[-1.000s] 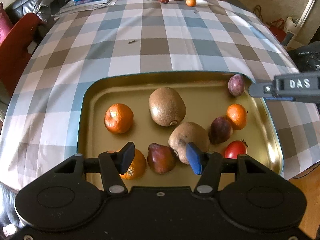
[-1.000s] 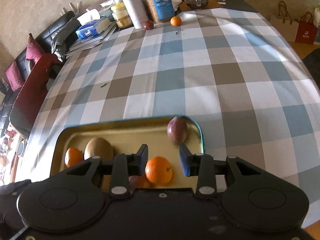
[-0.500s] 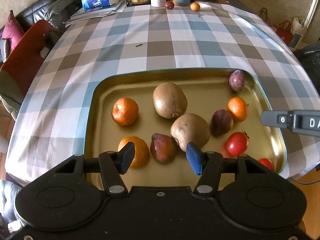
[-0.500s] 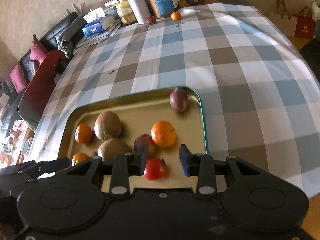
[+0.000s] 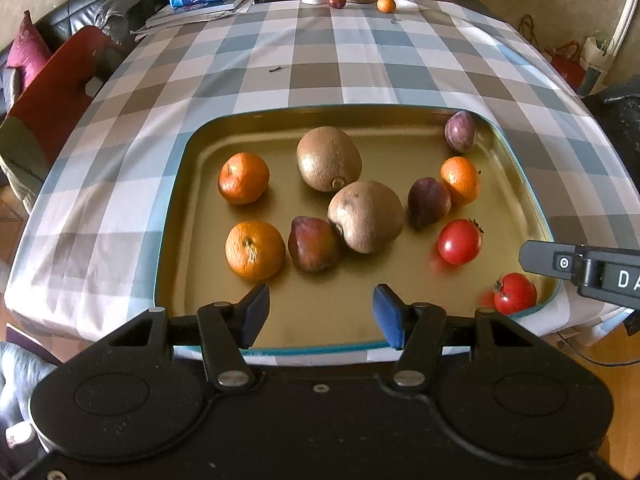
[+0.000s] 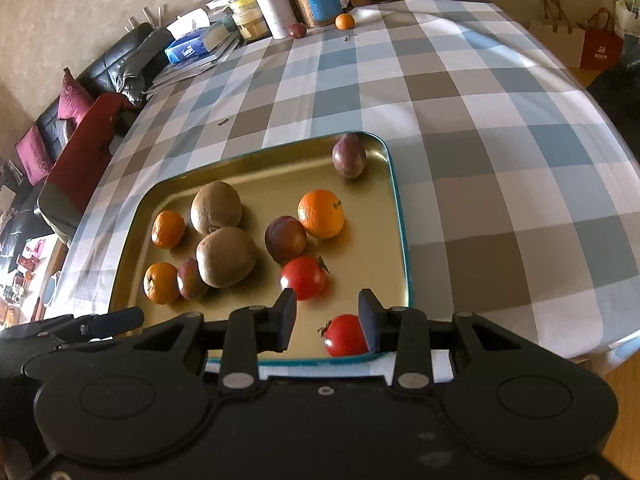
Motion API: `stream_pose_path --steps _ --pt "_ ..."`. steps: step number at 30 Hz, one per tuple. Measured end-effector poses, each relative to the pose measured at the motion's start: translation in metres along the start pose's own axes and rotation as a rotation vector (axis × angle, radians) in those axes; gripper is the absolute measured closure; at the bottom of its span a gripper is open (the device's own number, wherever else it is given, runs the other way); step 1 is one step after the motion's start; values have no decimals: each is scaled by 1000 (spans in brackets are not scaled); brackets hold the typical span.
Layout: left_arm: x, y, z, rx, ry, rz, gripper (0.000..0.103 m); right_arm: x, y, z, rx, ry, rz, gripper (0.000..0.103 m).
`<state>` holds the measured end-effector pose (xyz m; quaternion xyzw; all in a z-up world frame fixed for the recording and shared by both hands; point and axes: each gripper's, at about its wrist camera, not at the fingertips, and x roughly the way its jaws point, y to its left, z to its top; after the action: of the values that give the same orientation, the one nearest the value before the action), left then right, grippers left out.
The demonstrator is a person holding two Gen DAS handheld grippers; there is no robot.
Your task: Organize fruits
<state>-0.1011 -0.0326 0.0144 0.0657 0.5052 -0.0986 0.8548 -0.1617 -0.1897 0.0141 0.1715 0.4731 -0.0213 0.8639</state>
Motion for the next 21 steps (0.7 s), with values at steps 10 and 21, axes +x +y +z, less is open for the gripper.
stream_pose_path --steps 10,21 --pt "-5 1 -10 -13 -20 31 41 0 -2 -12 16 12 -14 65" --pt "-10 2 -13 -16 -39 41 41 0 5 -17 -10 23 -26 65"
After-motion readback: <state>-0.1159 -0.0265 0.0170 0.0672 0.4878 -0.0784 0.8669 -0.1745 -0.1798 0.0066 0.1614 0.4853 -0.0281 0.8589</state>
